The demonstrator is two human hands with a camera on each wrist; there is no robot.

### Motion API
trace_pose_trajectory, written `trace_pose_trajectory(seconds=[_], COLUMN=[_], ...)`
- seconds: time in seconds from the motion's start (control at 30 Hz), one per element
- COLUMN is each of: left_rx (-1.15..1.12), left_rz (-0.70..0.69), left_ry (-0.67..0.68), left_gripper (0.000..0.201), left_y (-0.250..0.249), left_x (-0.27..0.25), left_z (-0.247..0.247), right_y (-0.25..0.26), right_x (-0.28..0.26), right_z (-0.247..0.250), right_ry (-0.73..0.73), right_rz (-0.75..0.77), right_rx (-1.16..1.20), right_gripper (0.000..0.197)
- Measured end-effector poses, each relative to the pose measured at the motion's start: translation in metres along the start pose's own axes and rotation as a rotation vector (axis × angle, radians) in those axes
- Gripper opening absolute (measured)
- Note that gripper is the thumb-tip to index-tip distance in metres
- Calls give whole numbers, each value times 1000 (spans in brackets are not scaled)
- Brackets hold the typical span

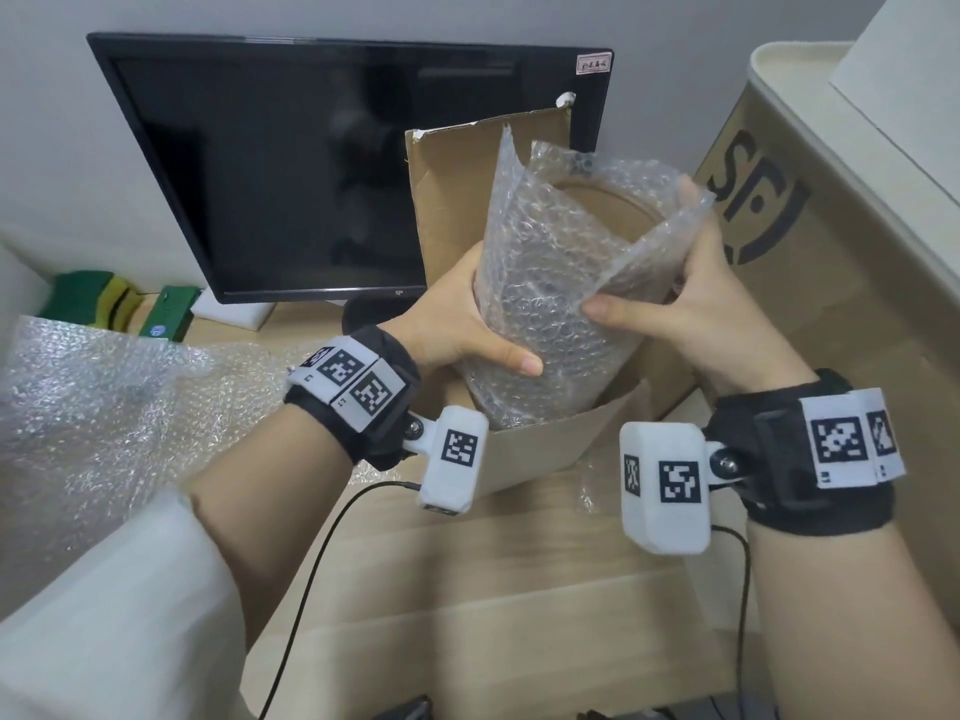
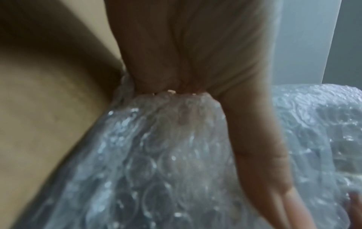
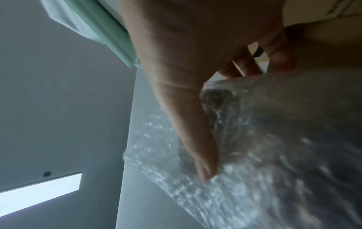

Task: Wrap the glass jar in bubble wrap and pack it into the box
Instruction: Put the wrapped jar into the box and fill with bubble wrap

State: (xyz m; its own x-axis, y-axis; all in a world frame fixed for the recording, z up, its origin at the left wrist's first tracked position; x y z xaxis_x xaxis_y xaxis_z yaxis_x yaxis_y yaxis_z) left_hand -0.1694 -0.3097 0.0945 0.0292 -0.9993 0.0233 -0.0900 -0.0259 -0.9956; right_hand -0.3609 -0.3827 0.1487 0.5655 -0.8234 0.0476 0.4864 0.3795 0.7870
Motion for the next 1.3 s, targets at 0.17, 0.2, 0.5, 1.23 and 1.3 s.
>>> trace_pose_trajectory(seconds=[0.17, 0.2, 0.5, 1.23, 1.3], left_rx=[27, 32, 177, 727, 877], left_rz=[-13, -16, 40, 258, 307], left_ry=[61, 67, 155, -131, -135], left_gripper=[107, 108, 122, 33, 31], left_y=[3, 4, 6, 0, 3], left_x=[3, 4, 8, 22, 29], left_z=[-1, -2, 9, -16, -16], right_y=[21, 22, 17, -13, -20], right_x=[20, 24, 14, 9, 13], right_z=[12, 12, -5, -65, -69], right_ry=[183, 216, 116, 237, 262], right_rz=[163, 156, 148, 29, 15], right_rx=[-197, -224, -243, -853, -778], right_gripper=[138, 137, 112, 124, 126])
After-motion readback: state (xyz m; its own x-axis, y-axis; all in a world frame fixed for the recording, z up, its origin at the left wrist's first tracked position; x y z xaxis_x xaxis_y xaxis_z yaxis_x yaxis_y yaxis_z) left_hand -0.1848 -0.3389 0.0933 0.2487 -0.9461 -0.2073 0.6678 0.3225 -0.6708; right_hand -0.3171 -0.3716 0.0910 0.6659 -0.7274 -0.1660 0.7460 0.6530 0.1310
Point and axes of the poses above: each hand's wrist, its own x-axis towards the middle knuckle, its own z-axis out of the back of the hand, y = z × x, the point moved 1 cm from there along x, towards the middle knuckle, and after that the axes turned 10 degrees about -x, right-handed, at the moved point
